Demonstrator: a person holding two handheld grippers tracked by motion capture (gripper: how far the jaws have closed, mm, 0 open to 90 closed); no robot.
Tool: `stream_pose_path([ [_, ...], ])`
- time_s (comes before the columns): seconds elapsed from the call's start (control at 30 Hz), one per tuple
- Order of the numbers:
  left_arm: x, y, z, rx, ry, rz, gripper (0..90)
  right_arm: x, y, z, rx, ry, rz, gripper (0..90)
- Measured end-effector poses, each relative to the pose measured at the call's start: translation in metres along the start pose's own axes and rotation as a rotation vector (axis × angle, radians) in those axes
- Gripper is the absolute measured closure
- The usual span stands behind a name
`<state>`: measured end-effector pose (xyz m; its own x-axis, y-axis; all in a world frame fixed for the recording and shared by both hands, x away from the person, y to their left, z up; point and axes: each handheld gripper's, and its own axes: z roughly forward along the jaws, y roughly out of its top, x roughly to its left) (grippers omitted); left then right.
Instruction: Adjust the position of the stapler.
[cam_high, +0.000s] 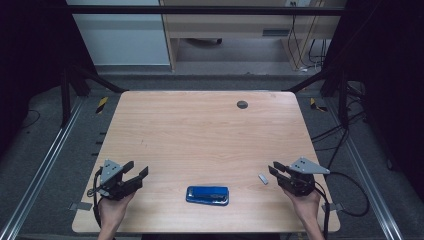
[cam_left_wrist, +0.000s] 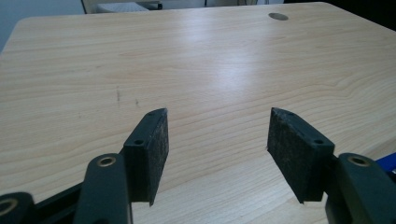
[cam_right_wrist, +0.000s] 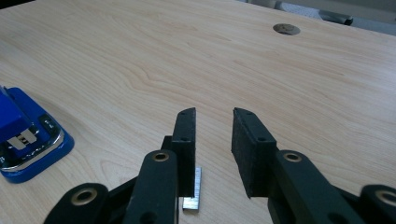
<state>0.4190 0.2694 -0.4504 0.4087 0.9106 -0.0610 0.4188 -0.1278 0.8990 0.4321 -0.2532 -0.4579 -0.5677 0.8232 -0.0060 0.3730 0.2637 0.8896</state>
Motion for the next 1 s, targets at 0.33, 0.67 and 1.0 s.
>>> stream_pose_path([
  [0.33,-0.009,0.004,0.0,0.016,-0.044,0.033,35.1,0.005,0.003,0.001,0.009,0.033,-0.013,71.8],
  [0.67,-0.019,0.013,-0.003,0.023,-0.12,0.056,36.9,0.016,0.009,0.004,0.009,0.078,-0.034,73.6],
  [1.0,-0.037,0.023,0.001,0.067,-0.175,0.134,39.4,0.025,0.012,0.006,0.016,0.116,-0.06,77.0],
])
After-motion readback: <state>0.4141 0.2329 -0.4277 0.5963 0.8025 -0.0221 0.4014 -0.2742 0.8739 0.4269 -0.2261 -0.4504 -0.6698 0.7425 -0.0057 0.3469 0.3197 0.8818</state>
